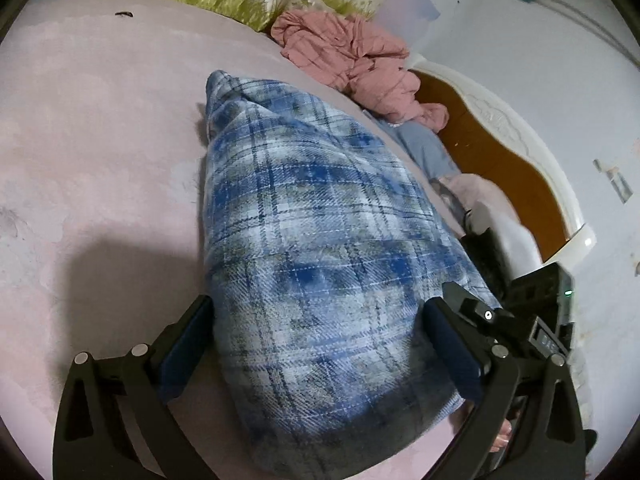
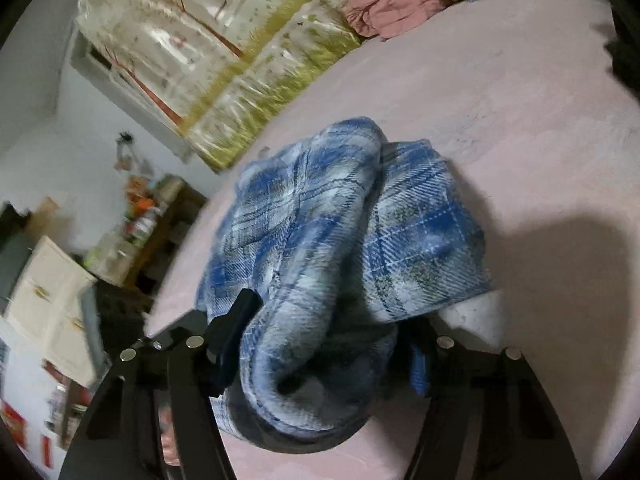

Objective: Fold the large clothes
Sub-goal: 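Grasp the folded shirt with the right gripper while the left gripper grasps it too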

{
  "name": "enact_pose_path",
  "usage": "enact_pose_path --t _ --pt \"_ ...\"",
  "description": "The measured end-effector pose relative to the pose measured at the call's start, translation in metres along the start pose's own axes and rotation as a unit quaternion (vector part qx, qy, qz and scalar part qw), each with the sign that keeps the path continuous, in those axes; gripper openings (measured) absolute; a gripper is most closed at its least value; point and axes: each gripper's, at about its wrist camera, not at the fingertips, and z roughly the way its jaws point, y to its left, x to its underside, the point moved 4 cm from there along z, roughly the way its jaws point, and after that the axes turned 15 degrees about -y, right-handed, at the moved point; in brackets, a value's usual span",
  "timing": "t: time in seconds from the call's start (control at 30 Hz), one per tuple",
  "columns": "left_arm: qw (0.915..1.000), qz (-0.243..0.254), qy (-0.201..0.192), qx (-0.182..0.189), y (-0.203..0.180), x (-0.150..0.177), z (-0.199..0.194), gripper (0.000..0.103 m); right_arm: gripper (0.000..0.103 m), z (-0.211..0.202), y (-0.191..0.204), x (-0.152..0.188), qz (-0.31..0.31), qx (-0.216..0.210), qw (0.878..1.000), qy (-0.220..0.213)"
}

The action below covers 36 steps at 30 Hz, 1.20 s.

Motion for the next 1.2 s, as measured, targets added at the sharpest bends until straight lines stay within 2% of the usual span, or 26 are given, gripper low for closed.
enact_pose_path --t 0.07,0.17,0.2,0.23,0.27,0.3,0.33,0.43,0.53,0.7,1.0,1.2 --pt "1.0 -0.003 0.003 0.008 -0.001 0.001 0.001 0.101 0.064 0.002 -0.003 0.0 0.011 -0.011 1.0 -0.001" --pt "0.9998 0.008 0.016 -0.005 -0.002 0.004 0.007 0.099 0.064 0.009 0.004 0.004 -0.022 0.011 1.0 0.007" --pt "0.9998 0.01 0.014 -0.008 -0.002 0.004 0.006 0.087 0.061 0.011 0.006 0.005 -0.029 0.017 0.999 0.007" --pt "0.9999 0.012 0.008 -0.008 -0.003 0.004 0.005 0.072 0.053 0.012 0.007 0.005 -0.03 0.019 0.999 0.005" --pt "0.9999 0.015 -0.001 -0.006 -0.006 0.004 0.002 0.066 0.049 0.012 0.006 0.005 -0.026 0.015 1.0 0.003" --pt "0.9997 0.024 -0.007 -0.002 -0.009 0.004 0.0 0.055 0.04 0.011 0.006 0.005 -0.021 0.007 1.0 0.001" --pt "0.9991 0.039 -0.015 -0.003 -0.014 0.004 -0.002 0.048 0.037 0.01 0.007 0.006 -0.022 0.001 1.0 -0.001" --pt "0.9963 0.077 -0.039 -0.006 -0.025 0.004 -0.009 0.037 0.035 0.005 0.016 0.007 -0.059 0.013 0.998 -0.016" --pt "0.9937 0.093 -0.062 0.011 -0.032 0.002 -0.019 0.034 0.034 -0.007 0.028 0.008 -0.09 0.018 0.995 -0.035" --pt "0.9823 0.157 -0.099 0.027 -0.064 0.004 -0.049 0.033 0.035 -0.039 0.056 0.006 -0.131 0.026 0.989 -0.066" --pt "0.9669 0.186 -0.158 0.075 -0.132 -0.012 -0.108 0.033 0.035 -0.13 0.133 -0.01 -0.216 0.027 0.965 -0.145" --pt "0.9557 0.214 -0.18 0.092 -0.177 -0.017 -0.128 0.033 0.035 -0.178 0.16 -0.024 -0.238 0.025 0.954 -0.181"
